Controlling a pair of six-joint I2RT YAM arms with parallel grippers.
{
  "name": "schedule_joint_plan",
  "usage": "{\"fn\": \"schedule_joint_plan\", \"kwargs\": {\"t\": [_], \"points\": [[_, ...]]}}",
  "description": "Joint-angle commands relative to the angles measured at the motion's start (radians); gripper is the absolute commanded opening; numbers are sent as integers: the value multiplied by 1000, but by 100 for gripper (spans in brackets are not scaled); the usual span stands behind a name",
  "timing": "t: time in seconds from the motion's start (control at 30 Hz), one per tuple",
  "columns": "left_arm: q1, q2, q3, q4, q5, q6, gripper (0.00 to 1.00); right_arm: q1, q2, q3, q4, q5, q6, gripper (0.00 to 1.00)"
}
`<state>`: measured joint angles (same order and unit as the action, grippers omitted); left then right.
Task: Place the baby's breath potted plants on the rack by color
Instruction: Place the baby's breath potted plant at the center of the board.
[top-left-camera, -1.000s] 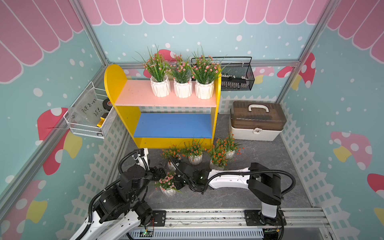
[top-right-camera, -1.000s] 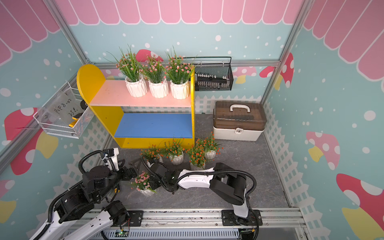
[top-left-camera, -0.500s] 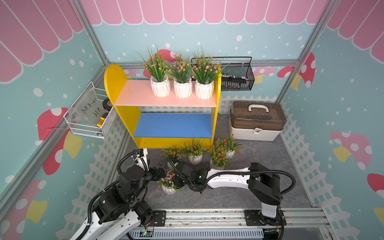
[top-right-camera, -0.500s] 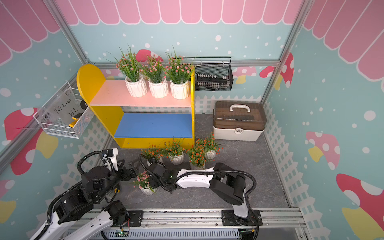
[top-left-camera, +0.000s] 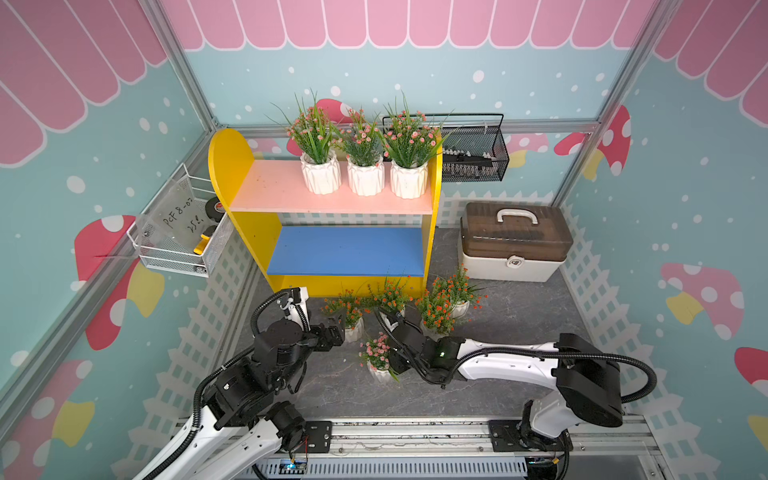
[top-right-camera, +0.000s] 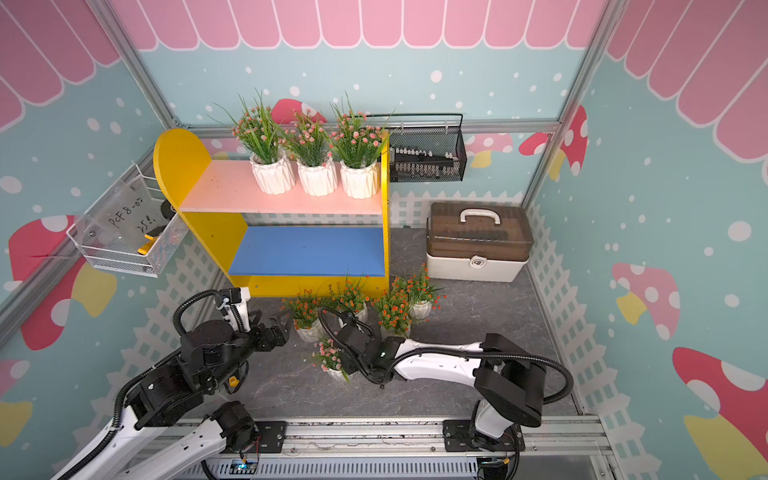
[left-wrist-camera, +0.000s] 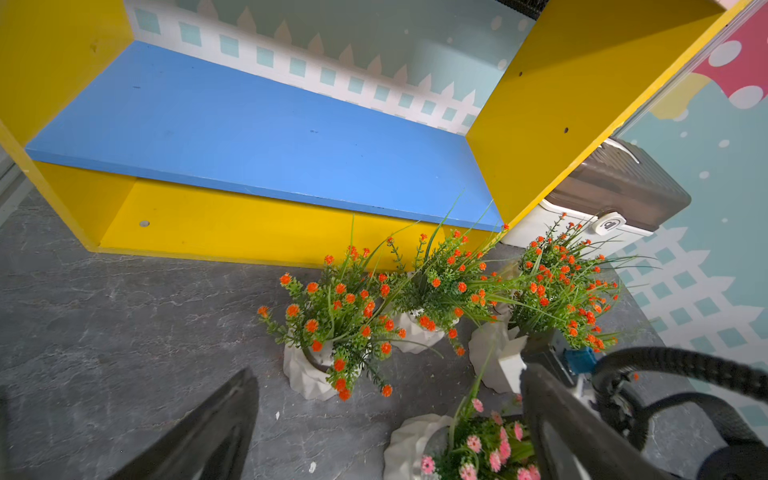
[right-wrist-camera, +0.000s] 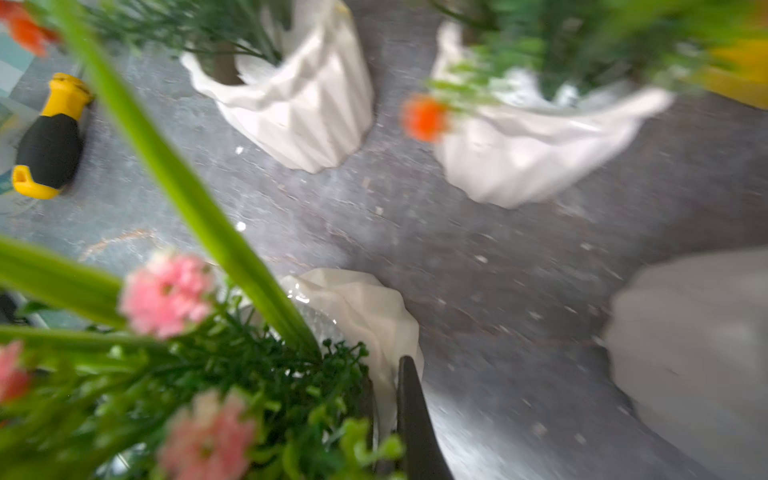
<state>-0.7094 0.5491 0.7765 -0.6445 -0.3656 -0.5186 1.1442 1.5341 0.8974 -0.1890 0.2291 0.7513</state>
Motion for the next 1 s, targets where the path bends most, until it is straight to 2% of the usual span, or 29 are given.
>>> {"fn": "schedule_joint_plan", "kwargs": {"t": [0.0,0.13,0.17,0.53,0.67,0.83,0.97], "points": [[-4,29,-13,77,22,8,97,-27,-85,-46,-62,20,-18,0],[-4,63,-27,123,41,18,97,-62,-178,-93,-82,-36,-26,0],[-5,71,-34,139,75,24,97,-70,-201,-104,-92,-42,-26,0],[-16,140,-98,300,217,54,98,-100,-369,-246,-175,-60,35,0],[-45,144,-107,339,243,88,98,-101,-396,-308,-173,-63,77,0],[-76,160,-112,364,257,119,98,-100,-392,-340,-170,-63,102,9],[-95,180,-109,366,257,132,98,-100,-373,-336,-166,-70,105,12]]}}
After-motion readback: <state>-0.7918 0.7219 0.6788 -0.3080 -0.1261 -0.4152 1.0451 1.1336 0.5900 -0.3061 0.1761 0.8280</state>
